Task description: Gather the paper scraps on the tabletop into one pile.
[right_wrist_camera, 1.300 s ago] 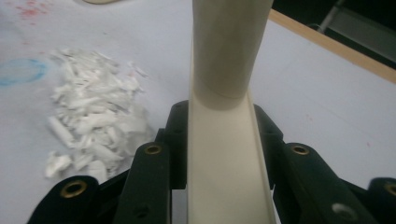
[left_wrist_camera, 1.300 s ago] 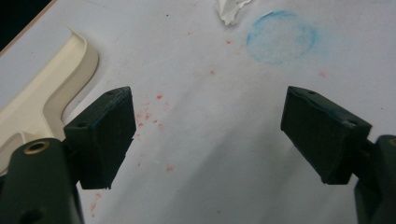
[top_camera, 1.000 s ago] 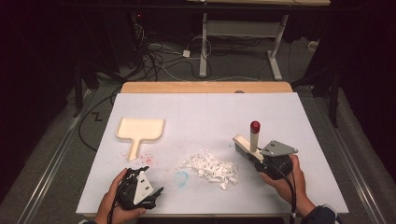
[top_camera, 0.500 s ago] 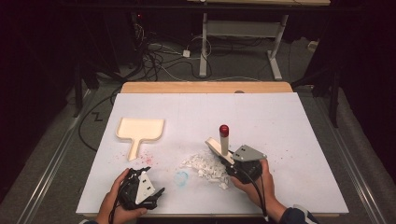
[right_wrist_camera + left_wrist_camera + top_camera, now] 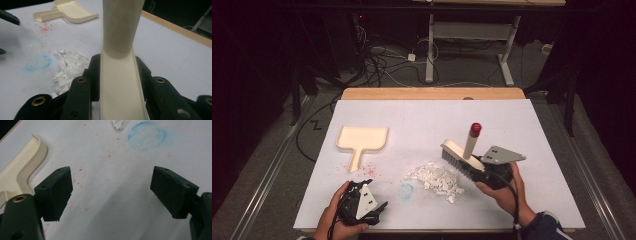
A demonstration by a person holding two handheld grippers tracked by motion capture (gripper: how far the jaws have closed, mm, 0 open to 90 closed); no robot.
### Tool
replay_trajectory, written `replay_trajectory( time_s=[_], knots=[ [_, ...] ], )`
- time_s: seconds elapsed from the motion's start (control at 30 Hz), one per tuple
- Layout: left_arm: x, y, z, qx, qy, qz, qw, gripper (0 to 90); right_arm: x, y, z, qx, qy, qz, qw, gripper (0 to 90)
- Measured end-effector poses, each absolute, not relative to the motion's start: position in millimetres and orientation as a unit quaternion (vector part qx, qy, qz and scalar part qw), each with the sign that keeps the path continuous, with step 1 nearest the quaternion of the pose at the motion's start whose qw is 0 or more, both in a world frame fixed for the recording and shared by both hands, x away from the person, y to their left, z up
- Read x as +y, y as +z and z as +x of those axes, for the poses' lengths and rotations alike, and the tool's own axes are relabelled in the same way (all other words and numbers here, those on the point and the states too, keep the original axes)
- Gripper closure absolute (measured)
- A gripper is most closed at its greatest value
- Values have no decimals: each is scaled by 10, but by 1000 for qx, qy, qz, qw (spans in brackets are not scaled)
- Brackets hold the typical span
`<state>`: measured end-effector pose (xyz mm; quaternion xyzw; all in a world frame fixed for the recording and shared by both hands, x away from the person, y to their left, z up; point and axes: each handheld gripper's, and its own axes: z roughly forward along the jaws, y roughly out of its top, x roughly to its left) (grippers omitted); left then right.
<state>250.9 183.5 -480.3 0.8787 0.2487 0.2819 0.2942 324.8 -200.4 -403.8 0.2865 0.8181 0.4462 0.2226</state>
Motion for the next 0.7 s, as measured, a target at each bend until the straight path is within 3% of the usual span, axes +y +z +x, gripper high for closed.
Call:
replay_trajectory(
  time_s=[0.13,0.43,0.7],
  knots=[
    [1837,-4797,2512,249,283,879,293,171,-2230,-3926,3133,822,441,277,233,680],
    [1919,-4747,2507,265,279,869,311,173,-2621,-4032,2756,868,390,248,183,680],
    [1927,-4732,2519,269,276,865,321,174,-2495,-4217,2711,880,374,243,161,680]
  ],
)
